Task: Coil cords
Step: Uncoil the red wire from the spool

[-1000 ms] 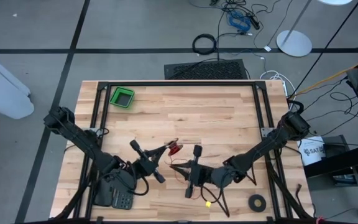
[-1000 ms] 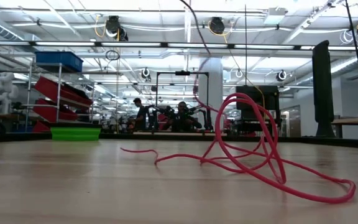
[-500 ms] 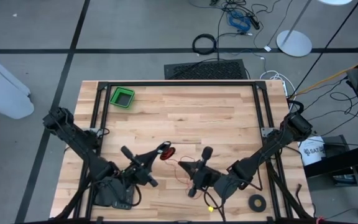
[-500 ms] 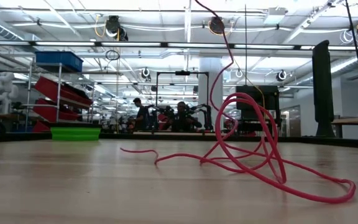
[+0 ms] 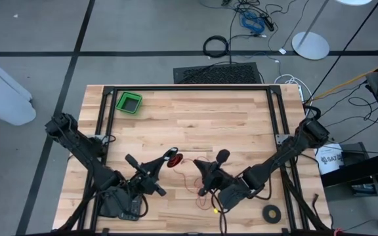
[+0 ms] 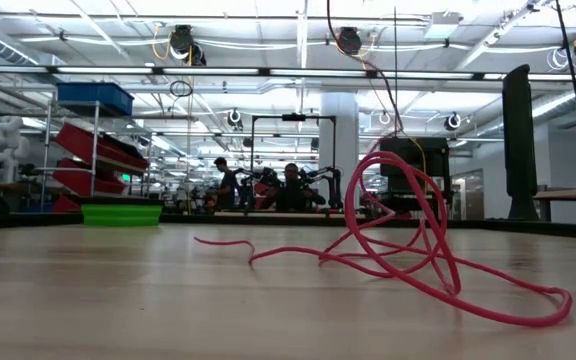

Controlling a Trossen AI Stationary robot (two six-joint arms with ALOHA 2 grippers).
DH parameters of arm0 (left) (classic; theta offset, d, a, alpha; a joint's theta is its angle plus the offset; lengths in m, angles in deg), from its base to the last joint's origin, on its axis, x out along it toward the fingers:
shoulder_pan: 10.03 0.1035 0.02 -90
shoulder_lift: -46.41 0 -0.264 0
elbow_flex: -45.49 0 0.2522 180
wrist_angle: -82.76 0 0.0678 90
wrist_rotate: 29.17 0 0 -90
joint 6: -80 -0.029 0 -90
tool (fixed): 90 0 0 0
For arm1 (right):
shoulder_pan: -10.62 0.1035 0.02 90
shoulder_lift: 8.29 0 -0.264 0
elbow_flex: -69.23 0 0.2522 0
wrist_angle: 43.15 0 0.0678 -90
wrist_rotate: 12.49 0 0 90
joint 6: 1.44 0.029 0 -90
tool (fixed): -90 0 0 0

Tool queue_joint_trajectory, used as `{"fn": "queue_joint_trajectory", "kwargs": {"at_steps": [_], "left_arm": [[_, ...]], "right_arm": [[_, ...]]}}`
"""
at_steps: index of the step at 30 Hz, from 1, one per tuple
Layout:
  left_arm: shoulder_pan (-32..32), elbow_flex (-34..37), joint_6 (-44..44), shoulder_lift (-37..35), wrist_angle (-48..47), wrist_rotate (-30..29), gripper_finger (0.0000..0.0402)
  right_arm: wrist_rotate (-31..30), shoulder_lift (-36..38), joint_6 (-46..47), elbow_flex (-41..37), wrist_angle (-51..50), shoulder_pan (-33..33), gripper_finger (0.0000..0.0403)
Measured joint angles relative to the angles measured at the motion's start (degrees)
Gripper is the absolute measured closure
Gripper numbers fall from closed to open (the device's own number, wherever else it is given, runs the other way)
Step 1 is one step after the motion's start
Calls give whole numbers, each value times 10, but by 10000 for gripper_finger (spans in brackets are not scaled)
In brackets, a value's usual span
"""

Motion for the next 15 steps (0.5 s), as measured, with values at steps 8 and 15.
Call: {"fn": "queue_joint_trajectory", "kwargs": {"at_steps": [8,15], "left_arm": [[-1,0,-27,0,45,5,398],[-1,0,-30,-1,75,28,398]], "right_arm": [[66,0,64,-12,-26,-50,403],[215,-17,70,-17,7,-127,403]]}}
